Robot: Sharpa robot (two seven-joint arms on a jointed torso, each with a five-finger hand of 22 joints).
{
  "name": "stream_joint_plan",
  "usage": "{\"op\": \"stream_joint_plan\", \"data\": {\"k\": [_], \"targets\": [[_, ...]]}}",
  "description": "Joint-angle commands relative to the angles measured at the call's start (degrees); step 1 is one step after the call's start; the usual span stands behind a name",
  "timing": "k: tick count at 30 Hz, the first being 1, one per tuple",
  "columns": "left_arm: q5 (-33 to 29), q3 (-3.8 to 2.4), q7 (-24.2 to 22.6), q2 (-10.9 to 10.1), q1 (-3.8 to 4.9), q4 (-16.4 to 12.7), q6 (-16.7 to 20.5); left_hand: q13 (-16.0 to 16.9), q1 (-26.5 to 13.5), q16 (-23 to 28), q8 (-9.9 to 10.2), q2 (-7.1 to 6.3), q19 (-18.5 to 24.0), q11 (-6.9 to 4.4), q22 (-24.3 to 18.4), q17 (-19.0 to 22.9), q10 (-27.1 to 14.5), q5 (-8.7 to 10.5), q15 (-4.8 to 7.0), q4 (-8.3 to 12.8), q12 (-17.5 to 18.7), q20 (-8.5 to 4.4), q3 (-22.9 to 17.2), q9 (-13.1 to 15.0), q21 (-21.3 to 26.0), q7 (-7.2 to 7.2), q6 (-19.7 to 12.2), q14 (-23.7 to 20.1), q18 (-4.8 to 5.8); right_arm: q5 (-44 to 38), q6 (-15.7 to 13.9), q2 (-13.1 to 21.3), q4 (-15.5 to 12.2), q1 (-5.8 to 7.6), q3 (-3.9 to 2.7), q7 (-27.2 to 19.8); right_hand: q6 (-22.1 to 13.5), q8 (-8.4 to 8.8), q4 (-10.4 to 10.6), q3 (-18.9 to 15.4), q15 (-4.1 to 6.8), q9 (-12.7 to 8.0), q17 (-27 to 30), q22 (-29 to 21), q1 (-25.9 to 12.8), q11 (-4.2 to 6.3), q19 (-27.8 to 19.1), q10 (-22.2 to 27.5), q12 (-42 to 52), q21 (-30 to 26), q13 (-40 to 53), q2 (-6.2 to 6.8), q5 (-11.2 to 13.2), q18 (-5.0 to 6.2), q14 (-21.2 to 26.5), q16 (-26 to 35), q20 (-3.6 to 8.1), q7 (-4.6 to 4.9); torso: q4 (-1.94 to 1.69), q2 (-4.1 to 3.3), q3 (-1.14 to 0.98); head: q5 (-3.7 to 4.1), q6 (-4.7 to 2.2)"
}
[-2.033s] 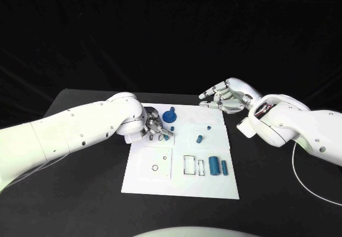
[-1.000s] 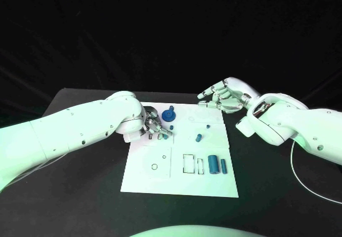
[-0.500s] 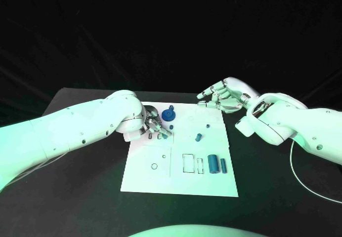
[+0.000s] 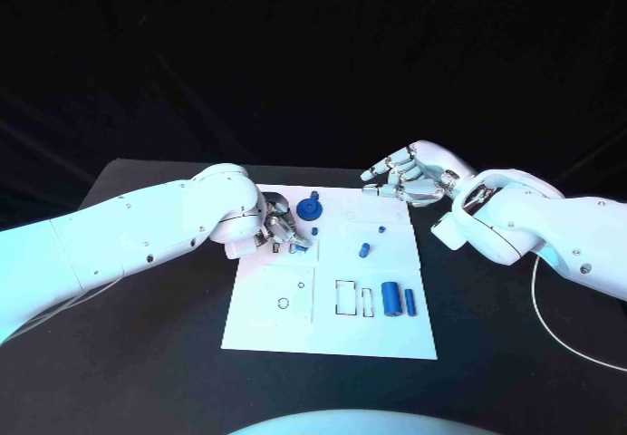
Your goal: Assemble the parts on the task board
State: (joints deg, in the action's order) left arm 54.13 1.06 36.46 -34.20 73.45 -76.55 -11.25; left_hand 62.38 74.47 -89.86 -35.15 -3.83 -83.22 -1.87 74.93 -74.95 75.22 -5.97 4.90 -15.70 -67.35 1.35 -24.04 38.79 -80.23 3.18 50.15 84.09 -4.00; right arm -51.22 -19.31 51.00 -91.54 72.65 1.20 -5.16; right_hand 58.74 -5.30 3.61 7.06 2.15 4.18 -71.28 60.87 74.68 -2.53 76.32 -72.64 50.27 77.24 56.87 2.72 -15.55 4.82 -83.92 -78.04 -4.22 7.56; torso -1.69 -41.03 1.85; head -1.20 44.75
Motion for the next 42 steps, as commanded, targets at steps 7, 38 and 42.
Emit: {"op": "stream_joint_plan", "data": {"k": [7, 38, 42], "targets": [[-0.76, 0.03, -0.61, -1.38, -0.07, -0.64, 0.60, -0.33, -3.57, -0.14, -0.95, -1.39, 0.13, 0.47, 0.32, -15.05, 0.25, 0.40, -0.12, 11.97, 0.15, 0.25, -15.63, 1.20, 0.40, -0.25, -0.01, 5.91, 0.57, -0.27, 1.32, -0.17, 0.15, -0.22, 0.03, -0.11, -0.56, -0.09, -0.21, 0.13, -0.22, -0.09, -0.01, -0.11, 0.26, 0.16, -0.32, 0.25, -0.29, -0.28, -0.09, -0.26, -0.68, 0.85, -2.41, 0.28, 0.04, 0.05, -0.06, 0.03, 0.00, -0.09, 0.02], [6.63, -0.04, 0.28, -1.86, -0.15, -1.67, 0.27, 0.07, -5.31, -0.14, -1.42, -2.38, -0.20, 0.34, 0.98, -15.05, 0.86, 0.52, 0.01, 13.93, -0.38, 0.12, -18.31, 2.06, 0.03, -0.44, 0.17, 5.91, 0.69, 0.26, 1.75, -0.45, 0.48, -0.59, 0.06, -1.11, -0.64, -0.09, -0.04, 0.11, -0.24, -0.11, 0.05, -0.28, 0.02, 0.11, -0.35, 0.25, -0.31, -0.38, -0.13, -0.29, -1.11, 0.87, -2.42, 0.36, 0.04, 0.10, 0.06, -0.02, -0.07, -0.76, 0.20], [7.38, -0.04, 0.44, -1.90, -0.15, -1.65, -1.20, -0.15, -5.33, -0.14, -1.44, -2.46, -0.14, 0.34, 0.86, -15.05, 0.77, 0.52, 0.01, 14.09, -0.21, 0.12, -18.40, 2.09, 0.12, -0.45, 0.21, 5.91, 0.66, 0.31, 1.97, -0.45, 0.54, -0.60, 0.06, -1.31, -0.67, -0.09, 0.02, 0.09, -0.25, -0.12, 0.00, -0.26, -0.08, 0.09, -0.32, 0.21, -0.20, -0.38, -0.05, -0.28, -1.21, 0.87, -2.43, 0.35, 0.03, 0.11, 0.05, -0.05, -0.03, -0.77, 0.31]]}}
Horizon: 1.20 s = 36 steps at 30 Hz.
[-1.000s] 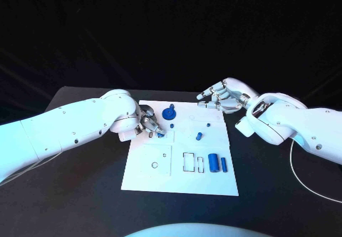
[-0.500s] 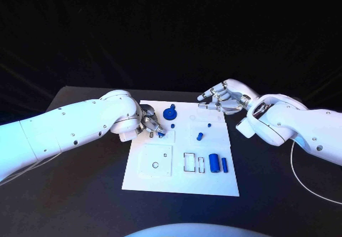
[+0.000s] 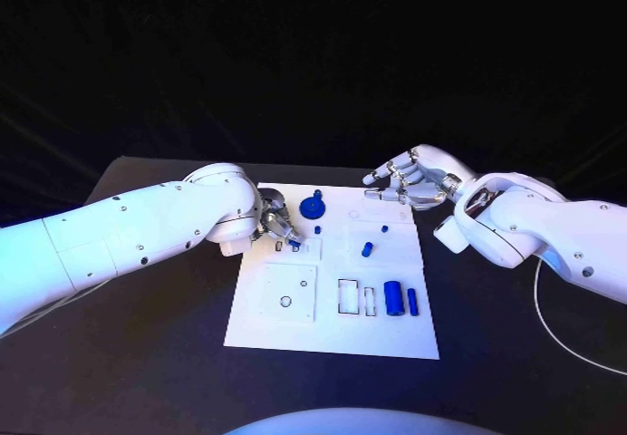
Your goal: Assemble the parts on the task board
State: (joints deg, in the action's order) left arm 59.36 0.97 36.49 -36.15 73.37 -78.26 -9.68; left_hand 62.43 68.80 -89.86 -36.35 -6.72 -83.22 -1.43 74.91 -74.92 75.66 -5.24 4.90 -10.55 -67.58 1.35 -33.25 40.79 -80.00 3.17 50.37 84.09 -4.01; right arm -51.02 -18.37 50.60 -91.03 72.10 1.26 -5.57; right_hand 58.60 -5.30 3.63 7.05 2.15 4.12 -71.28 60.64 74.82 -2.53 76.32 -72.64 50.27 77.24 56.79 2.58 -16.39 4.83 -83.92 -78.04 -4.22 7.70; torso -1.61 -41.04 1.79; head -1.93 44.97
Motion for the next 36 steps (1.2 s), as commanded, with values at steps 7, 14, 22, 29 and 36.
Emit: {"op": "stream_joint_plan", "data": {"k": [7, 14, 22, 29, 36], "targets": [[2.66, 0.05, 0.62, -0.13, -0.08, -0.38, -5.35, -0.54, -0.55, -0.14, -0.40, -0.14, -0.06, -0.11, 0.82, -15.08, 0.39, -2.48, 0.00, 9.82, 0.28, 0.11, -10.03, 0.39, 0.02, -0.44, 0.37, 5.91, 0.64, 0.22, 1.35, -0.11, 0.14, -0.10, 0.01, -1.27, -0.55, -0.09, 0.10, 0.03, -0.26, -0.06, 0.07, -0.06, -0.38, 0.08, -0.32, 0.22, -0.24, -0.42, -0.01, -0.09, -0.44, 0.87, -2.42, 0.41, 0.02, -0.01, 0.01, -0.03, 0.09, -0.07, 0.54], [2.76, 0.05, 0.76, -0.31, -0.08, -0.63, -6.53, -0.90, -1.11, -0.14, -0.46, -0.33, -0.03, -0.15, 0.78, -15.08, 0.39, -3.48, 0.01, 10.16, 0.56, 0.11, -10.29, 0.54, 0.09, -0.49, 0.52, 5.91, 0.63, 0.24, 1.29, -0.16, 0.16, -0.15, 0.01, -1.49, -0.61, -0.07, 0.14, 0.01, -0.27, -0.07, 0.06, -0.13, -0.45, 0.07, -0.34, 0.24, -0.27, -0.45, -0.04, -0.08, -0.50, 0.87, -2.42, 0.42, 0.02, -0.01, -0.06, 0.00, 0.07, 0.00, 0.61], [2.77, 0.06, 0.99, -0.32, -0.09, -0.90, -6.04, -1.19, -1.76, -0.14, -0.49, -0.54, -0.08, -0.20, 0.89, -15.08, 0.44, -4.93, 0.08, 10.55, 0.78, 0.06, -10.43, 0.73, 0.10, -0.54, 0.61, 5.91, 0.64, 0.24, 1.09, -0.24, 0.15, -0.18, 0.02, -1.71, -0.78, 0.00, 0.13, 0.02, -0.28, -0.11, 0.09, -0.22, -0.44, 0.06, -0.36, 0.28, -0.32, -0.51, -0.09, -0.06, -0.56, 0.89, -2.42, 0.45, 0.01, 0.01, 0.00, -0.03, 0.02, -0.08, 0.55], [2.77, 0.06, 1.03, -0.15, -0.09, -0.62, -5.39, -1.20, -1.99, -0.14, -0.51, -0.45, -0.09, -0.21, 0.90, -15.08, 0.49, -5.27, 0.09, 10.52, 0.79, 0.05, -10.43, 0.78, 0.11, -0.54, 0.66, 5.91, 0.65, 0.24, 1.11, -0.24, 0.12, -0.19, 0.02, -1.76, -0.78, 0.00, 0.13, 0.02, -0.28, -0.11, 0.09, -0.22, -0.44, 0.06, -0.36, 0.28, -0.32, -0.51, -0.09, -0.06, -0.56, 0.89, -2.42, 0.45, 0.01, 0.01, 0.02, -0.01, -0.04, -0.13, 0.65], [1.92, 0.06, 1.30, 0.35, -0.09, -0.13, -5.43, -0.65, -3.56, -0.14, -0.68, 0.42, -0.36, -0.33, 1.39, -15.08, 1.03, -5.56, 0.18, 9.77, 0.25, -0.03, -10.18, 1.02, -0.18, -0.73, 0.98, 5.91, 0.75, 0.35, 1.14, -0.44, 0.21, -0.22, 0.02, -1.85, -0.92, 0.07, 0.13, 0.03, -0.29, -0.13, 0.18, -0.50, -0.44, 0.04, -0.48, 0.37, -0.46, -0.65, -0.21, -0.05, -0.60, 0.94, -2.41, 0.53, 0.00, 0.04, 0.04, -0.02, -0.07, -0.05, 0.61]]}}
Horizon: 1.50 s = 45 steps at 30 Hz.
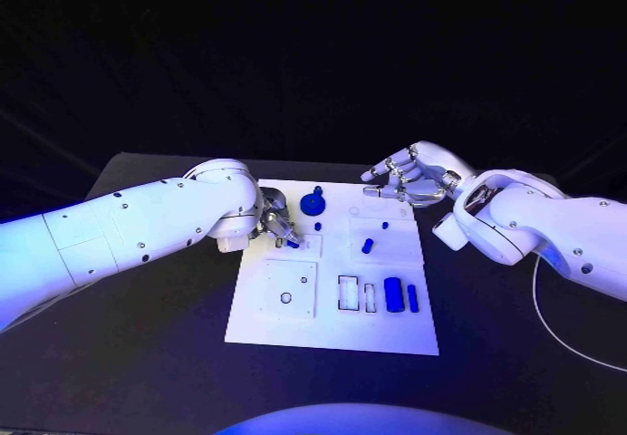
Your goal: Assemble the parts on the task board
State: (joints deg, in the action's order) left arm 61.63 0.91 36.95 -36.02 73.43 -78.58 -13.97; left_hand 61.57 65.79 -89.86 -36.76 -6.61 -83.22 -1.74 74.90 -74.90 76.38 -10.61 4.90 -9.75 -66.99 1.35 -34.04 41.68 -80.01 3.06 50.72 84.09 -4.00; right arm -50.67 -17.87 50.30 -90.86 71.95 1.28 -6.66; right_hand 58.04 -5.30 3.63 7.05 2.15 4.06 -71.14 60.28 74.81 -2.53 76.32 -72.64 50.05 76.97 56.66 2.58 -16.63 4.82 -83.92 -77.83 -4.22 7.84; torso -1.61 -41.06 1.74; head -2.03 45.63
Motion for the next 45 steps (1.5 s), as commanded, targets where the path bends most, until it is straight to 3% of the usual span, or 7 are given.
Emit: {"op": "stream_joint_plan", "data": {"k": [1, 5, 10, 14, 21, 25, 45], "targets": [[-0.44, 0.13, 0.88, 0.32, -0.14, 0.28, -1.22, 0.33, -0.91, -0.14, -0.31, 0.52, -0.39, -0.04, 1.44, -15.10, 0.40, -0.20, 0.20, 8.77, -0.46, -0.05, -9.33, 0.18, -0.19, -0.67, 0.70, 5.91, 0.75, 0.01, 0.67, -0.19, 0.07, -0.07, 0.01, -0.76, -0.36, 0.07, 0.13, 0.04, -0.29, -0.07, 0.04, -0.16, -0.43, 0.04, -0.50, 0.37, -0.25, -0.38, -0.09, -0.05, -0.37, 0.95, -2.41, 0.31, 0.01, -0.11, 0.04, 0.00, -0.04, 0.04, -0.04], [-0.66, 0.14, 1.09, 0.80, -0.14, 0.60, -1.39, 0.72, -2.42, -0.14, -0.46, 0.97, -0.52, -0.18, 1.67, -15.10, 0.65, -0.11, 0.32, 8.07, -0.84, -0.15, -8.73, 0.35, -0.30, -0.88, 1.00, 5.91, 0.80, 0.04, 0.78, -0.26, 0.11, -0.10, 0.01, -0.79, -0.40, 0.08, 0.15, 0.07, -0.30, -0.08, 0.09, -0.20, -0.45, 0.04, -0.51, 0.40, -0.29, -0.41, -0.12, -0.10, -0.47, 0.96, -2.40, 0.36, 0.00, -0.10, 0.01, -0.02, -0.02, 0.07, -0.02], [-0.73, 0.18, 1.25, 1.37, -0.16, 1.08, -2.11, 0.29, -4.93, -0.14, -0.63, 1.22, -0.61, -0.32, 1.78, -15.10, 0.40, 0.00, 0.42, 6.58, -0.55, -0.25, -7.12, 0.56, -0.31, -1.09, 1.26, 5.91, 0.82, 0.13, 0.88, -0.25, 0.07, -0.10, 0.02, -0.93, -0.54, 0.06, 0.23, 0.38, -0.33, -0.07, 0.23, -0.76, -0.44, 0.01, -0.70, 0.68, -0.55, -0.75, -0.34, -0.16, -2.55, 1.05, -2.37, 0.56, -0.03, -0.04, 0.00, -0.05, 0.01, 0.12, -0.32], [-0.71, 0.22, 1.30, 1.65, -0.17, 1.46, -2.67, 0.52, -6.94, -0.14, -0.85, 1.22, -0.77, -0.52, 2.05, -15.10, 0.55, 0.07, 0.57, 5.43, -0.83, -0.37, -5.04, 0.71, -0.43, -1.37, 1.71, 5.91, 0.88, 0.18, 0.79, -0.23, 0.02, -0.11, 0.02, -0.88, -0.56, 0.06, 0.26, 0.40, -0.33, -0.07, 0.29, -0.91, -0.47, 0.00, -0.77, 0.75, -0.67, -0.83, -0.44, -0.17, -2.68, 1.08, -2.36, 0.61, -0.03, -0.03, 0.01, -0.01, -0.01, 0.07, -0.20], [-0.70, 0.25, 1.25, 1.88, -0.17, 1.89, -2.72, 0.70, -8.46, -0.14, -1.40, 1.25, -1.03, -0.84, 2.51, -15.10, 0.77, 0.16, 0.87, 4.58, -1.12, -0.66, -1.90, 0.79, -0.68, -1.75, 2.40, 5.91, 0.97, 0.20, 0.40, -0.19, -0.09, -0.11, 0.02, -0.83, -0.73, 0.04, 0.31, 0.93, -0.35, -0.07, 0.40, -1.36, -0.39, -0.03, -0.89, 1.06, -1.01, -1.13, -0.74, -0.11, -4.93, 1.15, -2.34, 0.82, -0.05, 0.03, 0.02, -0.02, 0.02, 0.07, -0.14], [-0.69, 0.25, 1.21, 1.97, -0.17, 1.99, -2.78, 1.12, -9.57, -0.14, -1.57, 1.91, -1.33, -0.98, 3.11, -15.10, 1.13, 0.13, 0.98, 3.47, -1.54, -0.79, -0.20, 0.51, -1.06, -1.91, 2.87, 5.91, 1.11, 0.19, 0.30, -0.18, -0.13, -0.11, 0.02, -0.84, -0.76, 0.02, 0.39, 1.07, -0.36, -0.07, 0.41, -1.46, -0.48, -0.04, -0.91, 1.12, -1.11, -1.20, -0.85, -0.09, -5.40, 1.17, -2.34, 0.86, -0.06, 0.04, 0.00, -0.03, 0.06, 0.08, -0.06], [0.22, 0.23, 1.11, 1.72, -0.17, 1.90, -3.85, 2.30, -10.09, -0.14, -1.89, 2.47, -1.94, -1.28, 4.36, -15.10, 2.08, 0.04, 1.21, 2.96, -2.59, -0.98, 1.27, -0.04, -1.95, -2.30, 3.81, 5.91, 1.40, 0.19, 0.28, -0.04, -0.18, -0.11, 0.02, -0.77, -0.82, -0.03, 0.58, 1.45, -0.36, -0.06, 0.44, -1.65, -0.64, -0.05, -0.92, 1.18, -1.14, -1.36, -0.93, 0.06, -6.65, 1.19, -2.35, 0.97, -0.06, 0.06, -0.01, 0.00, 0.05, 0.11, 0.34]]}}
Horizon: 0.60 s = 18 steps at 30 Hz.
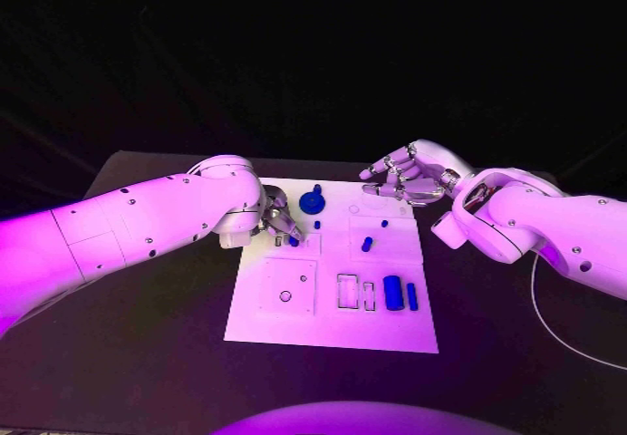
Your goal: Assemble the parts on the task board
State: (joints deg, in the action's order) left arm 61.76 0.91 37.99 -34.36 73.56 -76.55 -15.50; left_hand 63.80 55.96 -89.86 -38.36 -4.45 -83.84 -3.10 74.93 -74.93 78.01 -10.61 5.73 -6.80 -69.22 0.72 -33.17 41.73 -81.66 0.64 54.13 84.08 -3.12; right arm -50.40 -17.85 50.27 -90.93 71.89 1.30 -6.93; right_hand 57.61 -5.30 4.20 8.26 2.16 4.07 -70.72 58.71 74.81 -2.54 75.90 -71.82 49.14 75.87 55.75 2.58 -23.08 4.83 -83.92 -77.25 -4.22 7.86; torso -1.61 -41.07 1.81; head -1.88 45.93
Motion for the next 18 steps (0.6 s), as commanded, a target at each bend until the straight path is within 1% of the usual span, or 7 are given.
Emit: {"op": "stream_joint_plan", "data": {"k": [1, 5, 8, 10, 16, 18], "targets": [[0.09, 0.22, 0.06, 0.06, -0.31, -0.12, -2.36, 0.11, -0.31, -0.14, -0.29, 0.37, -1.33, 0.07, 4.36, -15.07, 0.49, 0.03, 0.39, -0.05, -0.39, -0.36, 0.46, -0.13, -0.32, 0.10, 0.45, 5.92, 0.53, -0.08, 0.26, -0.01, -0.11, -0.04, 0.00, -0.50, -0.39, -0.03, 0.01, 0.24, -0.36, -0.07, 0.02, -0.08, -0.64, -0.04, -0.51, 0.36, -0.24, -0.26, -0.02, 0.06, -0.20, 1.19, -2.35, 0.40, -0.06, 0.04, -0.01, 0.02, 0.00, -0.04, 0.05], [0.12, 0.21, 0.03, 0.03, -0.31, -0.10, -2.52, 0.36, -0.84, -0.14, -0.29, 0.83, -1.46, -0.02, 4.63, -15.07, 0.80, 0.00, 0.46, -0.58, -0.61, -0.44, 0.94, -0.49, -0.49, 0.02, 0.83, 5.92, 0.59, -0.08, 0.28, 0.03, -0.14, -0.04, 0.00, -0.50, -0.39, -0.03, 0.01, 0.24, -0.36, -0.07, 0.02, -0.08, -0.64, -0.04, -0.51, 0.36, -0.24, -0.26, -0.02, 0.06, -0.20, 1.19, -2.35, 0.40, -0.06, 0.04, -0.03, 0.01, 0.00, -0.03, 0.13], [0.14, 0.21, 0.02, 0.00, -0.31, -0.09, -2.69, 0.48, -1.11, -0.14, -0.28, 0.92, -1.51, -0.05, 4.73, -15.07, 0.92, 0.00, 0.48, -0.80, -0.70, -0.47, 1.19, -0.65, -0.56, -0.01, 0.96, 5.92, 0.61, -0.09, 0.28, 0.06, -0.14, -0.04, 0.00, -0.48, -0.39, -0.04, 0.04, 0.28, -0.37, -0.07, 0.02, -0.07, -0.68, -0.04, -0.49, 0.36, -0.25, -0.26, -0.04, 0.07, -0.34, 1.19, -2.35, 0.41, -0.06, 0.04, -0.04, 0.01, 0.00, -0.02, 0.21], [0.16, 0.21, 0.01, 0.00, -0.31, -0.07, -2.73, 0.54, -1.25, -0.14, -0.27, 0.92, -1.52, -0.06, 4.76, -15.07, 0.98, 0.01, 0.49, -0.89, -0.75, -0.48, 1.32, -0.73, -0.58, -0.02, 1.03, 5.92, 0.62, -0.09, 0.28, 0.06, -0.14, -0.04, 0.00, -0.48, -0.39, -0.04, 0.04, 0.28, -0.37, -0.07, 0.02, -0.07, -0.68, -0.04, -0.49, 0.36, -0.25, -0.26, -0.04, 0.07, -0.34, 1.19, -2.35, 0.41, -0.06, 0.04, -0.02, 0.04, 0.01, -0.06, 0.11], [0.18, 0.21, 0.02, 0.06, -0.31, 0.11, -2.63, 0.71, -2.41, -0.14, -0.24, 0.87, -1.63, -0.14, 5.00, -15.07, 1.31, 0.07, 0.55, -1.77, -0.85, -0.55, 2.66, -1.34, -0.72, -0.13, 1.62, 5.92, 0.67, -0.12, 0.26, 0.07, -0.17, -0.04, 0.00, -0.46, -0.40, -0.04, 0.05, 0.33, -0.37, -0.07, 0.06, -0.11, -0.68, -0.03, -0.51, 0.36, -0.25, -0.28, -0.05, 0.06, -0.43, 1.19, -2.34, 0.44, -0.06, 0.04, 0.00, 0.03, -0.03, -0.07, 0.12], [0.18, 0.20, 0.01, 0.06, -0.31, 0.19, -2.60, 0.77, -2.91, -0.14, -0.22, 0.96, -1.67, -0.17, 5.09, -15.07, 1.44, 0.09, 0.58, -2.24, -0.89, -0.57, 3.26, -1.58, -0.76, -0.16, 1.85, 5.92, 0.69, -0.12, 0.25, 0.08, -0.17, -0.04, 0.00, -0.46, -0.40, -0.04, 0.06, 0.34, -0.37, -0.07, 0.04, -0.11, -0.67, -0.03, -0.50, 0.36, -0.25, -0.28, -0.06, 0.06, -0.45, 1.19, -2.35, 0.43, -0.06, 0.04, 0.02, 0.04, -0.01, -0.04, 0.17]]}}
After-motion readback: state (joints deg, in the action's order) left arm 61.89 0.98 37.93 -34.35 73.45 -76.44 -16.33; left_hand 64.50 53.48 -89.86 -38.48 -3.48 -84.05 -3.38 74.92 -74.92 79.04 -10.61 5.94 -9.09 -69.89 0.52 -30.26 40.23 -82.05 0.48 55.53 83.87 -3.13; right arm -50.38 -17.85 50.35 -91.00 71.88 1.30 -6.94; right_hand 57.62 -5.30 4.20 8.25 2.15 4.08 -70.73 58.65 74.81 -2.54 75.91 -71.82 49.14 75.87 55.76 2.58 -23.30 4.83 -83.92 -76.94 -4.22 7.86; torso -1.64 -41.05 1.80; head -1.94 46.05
